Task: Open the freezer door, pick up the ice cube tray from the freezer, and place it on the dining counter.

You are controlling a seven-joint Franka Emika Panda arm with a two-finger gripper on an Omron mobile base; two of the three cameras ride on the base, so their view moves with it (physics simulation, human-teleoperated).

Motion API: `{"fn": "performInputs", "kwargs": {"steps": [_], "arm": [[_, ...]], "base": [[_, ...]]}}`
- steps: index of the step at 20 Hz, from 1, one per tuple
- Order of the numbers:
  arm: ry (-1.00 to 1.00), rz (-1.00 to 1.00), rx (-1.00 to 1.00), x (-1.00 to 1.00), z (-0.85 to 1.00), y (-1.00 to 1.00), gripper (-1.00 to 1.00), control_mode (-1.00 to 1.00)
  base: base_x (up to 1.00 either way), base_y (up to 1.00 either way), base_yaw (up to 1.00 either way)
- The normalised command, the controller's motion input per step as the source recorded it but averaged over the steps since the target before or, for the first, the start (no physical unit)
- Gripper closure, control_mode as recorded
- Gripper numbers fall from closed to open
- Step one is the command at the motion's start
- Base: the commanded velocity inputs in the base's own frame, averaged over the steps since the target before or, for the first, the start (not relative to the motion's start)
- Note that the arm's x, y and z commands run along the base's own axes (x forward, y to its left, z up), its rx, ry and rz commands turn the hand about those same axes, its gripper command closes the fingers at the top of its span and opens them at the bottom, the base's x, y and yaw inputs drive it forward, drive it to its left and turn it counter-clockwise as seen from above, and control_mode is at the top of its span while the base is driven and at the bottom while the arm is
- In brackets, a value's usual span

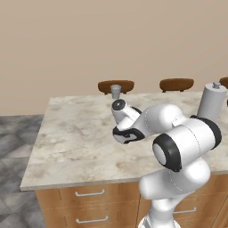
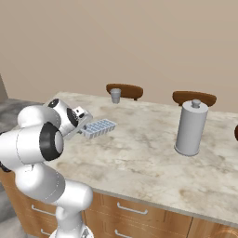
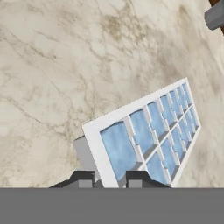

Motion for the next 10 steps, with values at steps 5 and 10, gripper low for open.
{"fn": "performInputs", "kwargs": {"steps": [5,10], "arm": [[0.00,0.00,0.00,0.00,0.00,0.00,1.00,-1.00],[0.00,0.00,0.00,0.00,0.00,0.00,-1.00,-1.00]], "base": [[0.00,0.00,0.00],[0.00,0.00,0.00]]}}
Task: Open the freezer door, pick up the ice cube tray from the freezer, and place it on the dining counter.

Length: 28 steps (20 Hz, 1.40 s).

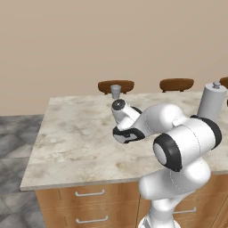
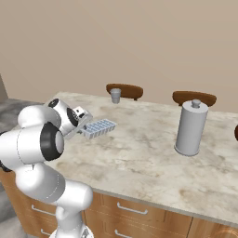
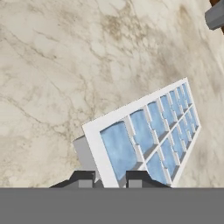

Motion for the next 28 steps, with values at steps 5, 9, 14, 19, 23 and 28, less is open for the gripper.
{"fn": "performInputs", "kwargs": {"steps": [5,9,14,19,23,28], "arm": [[0.00,0.00,0.00,0.00,0.00,0.00,-1.00,-1.00],[0.00,0.00,0.00,0.00,0.00,0.00,-1.00,-1.00],[0.00,0.00,0.00,0.00,0.00,0.00,-1.00,-1.00],[0.04,0.00,0.01,0.00,0.27,0.00,-1.00,-1.00],[0.04,0.00,0.03,-0.02,0.75,-0.01,-1.00,-1.00],[0.02,-0.03,0.05,-0.34,0.84,-0.01,-1.00,-1.00]], "base": [[0.00,0.00,0.00],[0.00,0.00,0.00],[0.00,0.00,0.00],[0.00,0.00,0.00],[0.00,0.00,0.00],[0.00,0.00,0.00]]}}
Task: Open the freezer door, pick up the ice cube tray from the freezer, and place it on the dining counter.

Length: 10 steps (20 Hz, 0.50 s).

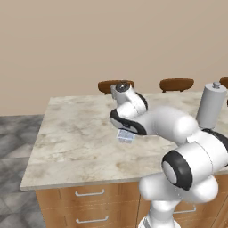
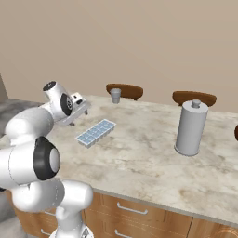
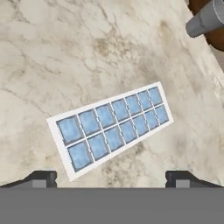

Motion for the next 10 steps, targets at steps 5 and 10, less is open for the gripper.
{"fn": "performInputs", "kwargs": {"steps": [5,10], "arm": [[0.00,-0.11,0.07,-0.74,0.56,-0.17,-1.00,-1.00],[0.00,-0.14,0.12,-0.89,0.35,-0.24,-1.00,-1.00]], "base": [[0.00,0.00,0.00],[0.00,0.00,0.00]]}}
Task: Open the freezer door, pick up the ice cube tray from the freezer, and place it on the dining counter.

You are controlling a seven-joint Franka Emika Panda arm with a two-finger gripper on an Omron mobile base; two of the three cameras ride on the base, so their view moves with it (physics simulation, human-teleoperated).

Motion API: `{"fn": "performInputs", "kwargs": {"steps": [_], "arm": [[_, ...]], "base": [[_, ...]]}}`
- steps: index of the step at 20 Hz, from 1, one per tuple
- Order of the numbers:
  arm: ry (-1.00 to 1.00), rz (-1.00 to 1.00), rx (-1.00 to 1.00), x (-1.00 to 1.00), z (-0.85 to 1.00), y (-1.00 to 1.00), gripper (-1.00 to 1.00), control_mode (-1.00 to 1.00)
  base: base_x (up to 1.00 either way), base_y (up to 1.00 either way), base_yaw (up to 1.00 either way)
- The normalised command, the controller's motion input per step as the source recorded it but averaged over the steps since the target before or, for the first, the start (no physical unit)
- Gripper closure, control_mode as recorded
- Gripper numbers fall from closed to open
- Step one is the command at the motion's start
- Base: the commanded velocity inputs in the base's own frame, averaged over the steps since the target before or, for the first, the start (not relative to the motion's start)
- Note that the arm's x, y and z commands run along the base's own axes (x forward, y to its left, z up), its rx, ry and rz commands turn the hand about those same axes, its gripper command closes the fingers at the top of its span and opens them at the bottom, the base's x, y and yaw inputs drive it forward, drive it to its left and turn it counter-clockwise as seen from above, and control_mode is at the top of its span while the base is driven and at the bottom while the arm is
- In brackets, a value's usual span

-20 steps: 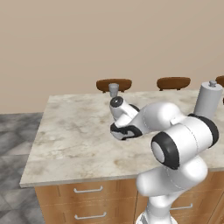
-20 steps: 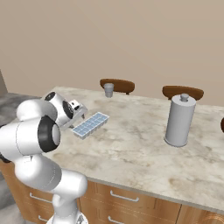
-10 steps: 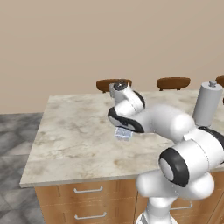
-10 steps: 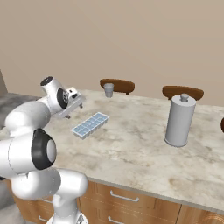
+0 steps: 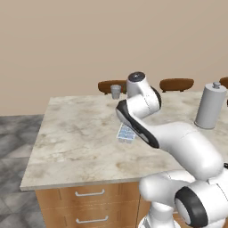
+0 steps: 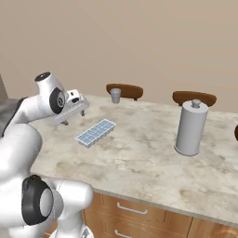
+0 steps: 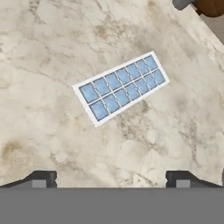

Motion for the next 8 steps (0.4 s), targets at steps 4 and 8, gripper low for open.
{"fn": "performInputs", "kwargs": {"steps": [4,8], "arm": [[0.00,-0.18,0.18,-0.96,0.39,-0.34,-1.00,-1.00],[0.00,-0.24,0.20,-0.96,0.46,-0.40,-1.00,-1.00]], "base": [[0.00,0.00,0.00],[0.00,0.00,0.00]]}}
